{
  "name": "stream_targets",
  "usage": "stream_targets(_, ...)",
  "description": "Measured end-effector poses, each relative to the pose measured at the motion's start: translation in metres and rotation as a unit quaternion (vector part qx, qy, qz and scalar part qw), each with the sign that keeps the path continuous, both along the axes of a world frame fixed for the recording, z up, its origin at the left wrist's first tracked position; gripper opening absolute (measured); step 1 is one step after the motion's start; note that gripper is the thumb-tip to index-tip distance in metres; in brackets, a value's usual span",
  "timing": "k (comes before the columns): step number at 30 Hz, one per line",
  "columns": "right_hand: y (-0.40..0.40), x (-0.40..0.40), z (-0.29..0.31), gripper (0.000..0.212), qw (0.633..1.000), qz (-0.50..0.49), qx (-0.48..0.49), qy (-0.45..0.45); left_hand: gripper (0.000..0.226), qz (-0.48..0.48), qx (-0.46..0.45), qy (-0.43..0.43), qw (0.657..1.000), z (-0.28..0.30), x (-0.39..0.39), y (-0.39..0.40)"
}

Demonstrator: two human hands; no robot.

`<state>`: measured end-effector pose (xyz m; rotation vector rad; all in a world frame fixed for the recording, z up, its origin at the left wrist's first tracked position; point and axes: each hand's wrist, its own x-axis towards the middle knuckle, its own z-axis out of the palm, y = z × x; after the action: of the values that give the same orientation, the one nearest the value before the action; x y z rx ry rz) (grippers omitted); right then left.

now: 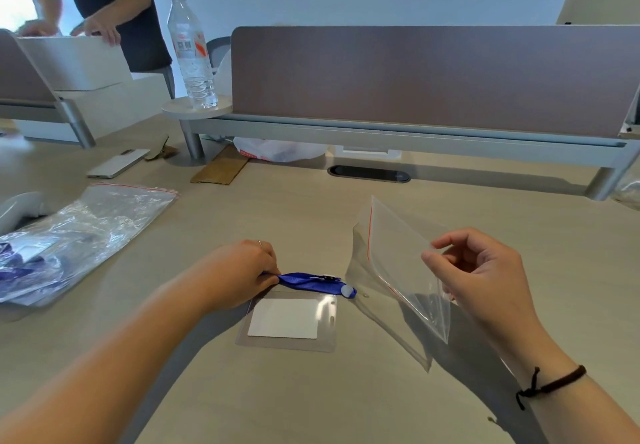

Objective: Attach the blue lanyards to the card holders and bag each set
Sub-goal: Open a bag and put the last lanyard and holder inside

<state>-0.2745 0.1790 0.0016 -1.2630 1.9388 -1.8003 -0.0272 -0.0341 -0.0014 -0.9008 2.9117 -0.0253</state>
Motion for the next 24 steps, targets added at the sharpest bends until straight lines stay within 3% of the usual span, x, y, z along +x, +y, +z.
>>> stream_targets(5,0.001,-0.001,0.001,0.012,1.0,-0.002,-0.002,0.006,0.025,0.023,-0.031,0.024,0.999,-0.007,-0.002,0.0)
stream_targets(7,0.0,-0.002,0.001,0.013,1.0,0.0,-0.005,0.005,0.015,0.052,0.038,0.097,0.993,-0.008,0.005,-0.004)
stream_targets(9,0.0,-0.002,0.001,0.014,1.0,0.0,-0.01,0.0,0.012,0.102,0.147,0.212,0.961,-0.006,0.01,-0.006)
stream_targets(14,0.001,0.001,0.001,0.014,1.0,0.001,-0.009,0.003,0.039,0.139,0.408,0.405,0.806,0.023,0.02,0.014)
stream_targets(17,0.002,0.003,0.002,0.012,1.0,0.006,-0.01,0.006,0.01,0.115,0.533,0.466,0.697,0.034,0.022,0.027)
stream_targets(19,0.001,0.003,0.002,0.012,1.0,0.004,-0.01,0.006,0.02,0.112,0.608,0.516,0.593,0.036,0.018,0.035)
stream_targets(21,0.001,0.002,0.002,0.012,1.0,0.003,-0.007,0.006,0.017,0.133,0.648,0.549,0.511,0.039,0.013,0.045)
stream_targets(24,0.001,0.003,0.001,0.012,1.0,0.005,-0.008,0.006,0.03,0.159,0.661,0.577,0.452,0.044,0.005,0.057)
